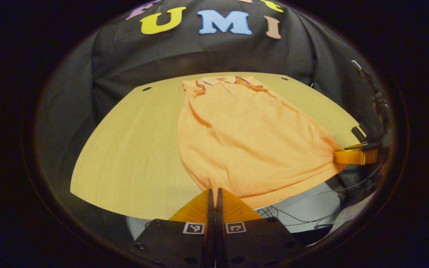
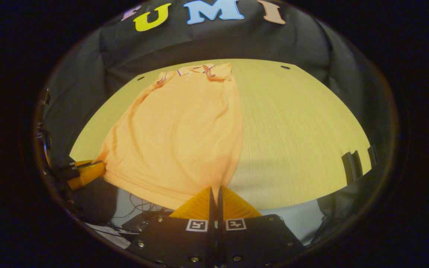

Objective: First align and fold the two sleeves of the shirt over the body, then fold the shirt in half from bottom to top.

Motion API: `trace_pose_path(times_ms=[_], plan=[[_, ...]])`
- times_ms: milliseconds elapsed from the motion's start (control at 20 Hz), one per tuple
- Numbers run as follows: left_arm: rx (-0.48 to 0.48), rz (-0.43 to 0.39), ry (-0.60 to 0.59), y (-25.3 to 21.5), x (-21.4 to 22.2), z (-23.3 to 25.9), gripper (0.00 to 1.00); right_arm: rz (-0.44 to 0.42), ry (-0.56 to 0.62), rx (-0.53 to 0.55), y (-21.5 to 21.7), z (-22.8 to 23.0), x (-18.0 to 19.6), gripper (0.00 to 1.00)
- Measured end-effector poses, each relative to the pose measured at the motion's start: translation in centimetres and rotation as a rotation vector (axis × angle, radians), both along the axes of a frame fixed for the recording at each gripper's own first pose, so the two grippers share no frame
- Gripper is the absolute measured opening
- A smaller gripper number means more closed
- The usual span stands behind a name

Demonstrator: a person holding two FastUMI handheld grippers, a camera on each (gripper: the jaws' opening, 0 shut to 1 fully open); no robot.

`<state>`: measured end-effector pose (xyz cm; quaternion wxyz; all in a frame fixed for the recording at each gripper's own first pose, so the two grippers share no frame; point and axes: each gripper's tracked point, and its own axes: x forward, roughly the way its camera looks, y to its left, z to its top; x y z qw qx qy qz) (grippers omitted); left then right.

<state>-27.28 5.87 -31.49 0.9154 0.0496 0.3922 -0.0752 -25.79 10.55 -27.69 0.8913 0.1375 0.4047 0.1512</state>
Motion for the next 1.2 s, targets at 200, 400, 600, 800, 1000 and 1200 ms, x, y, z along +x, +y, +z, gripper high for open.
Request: trace_pose_path(times_ms=[200, 400, 600, 800, 1000, 1200], plan=[[-0.018, 0.082, -0.014, 0.0, 0.8, 2.1, 0.06, -0.007, -0.064, 0.055, -1.1, 2.8, 1.5, 0.03], [-0.010, 0.128, -0.095, -0.5, 2.6, 6.0, 0.07, 0.006, -0.154, 0.089, -2.1, 6.4, 4.3, 0.03], [0.012, 0.124, -0.166, -1.2, 4.8, 9.4, 0.07, 0.016, -0.235, 0.081, -2.9, 9.6, 7.5, 0.03], [0.018, 0.103, -0.217, -1.2, 8.0, 11.2, 0.07, 0.006, -0.287, 0.069, -2.8, 11.9, 10.9, 0.03], [-0.024, 0.108, -0.233, -0.5, 12.8, 12.2, 0.06, -0.030, -0.305, 0.057, -2.4, 13.6, 14.8, 0.03], [-0.061, 0.107, -0.254, 0.6, 19.0, 13.4, 0.06, -0.059, -0.317, 0.033, -1.9, 15.0, 19.2, 0.03]])
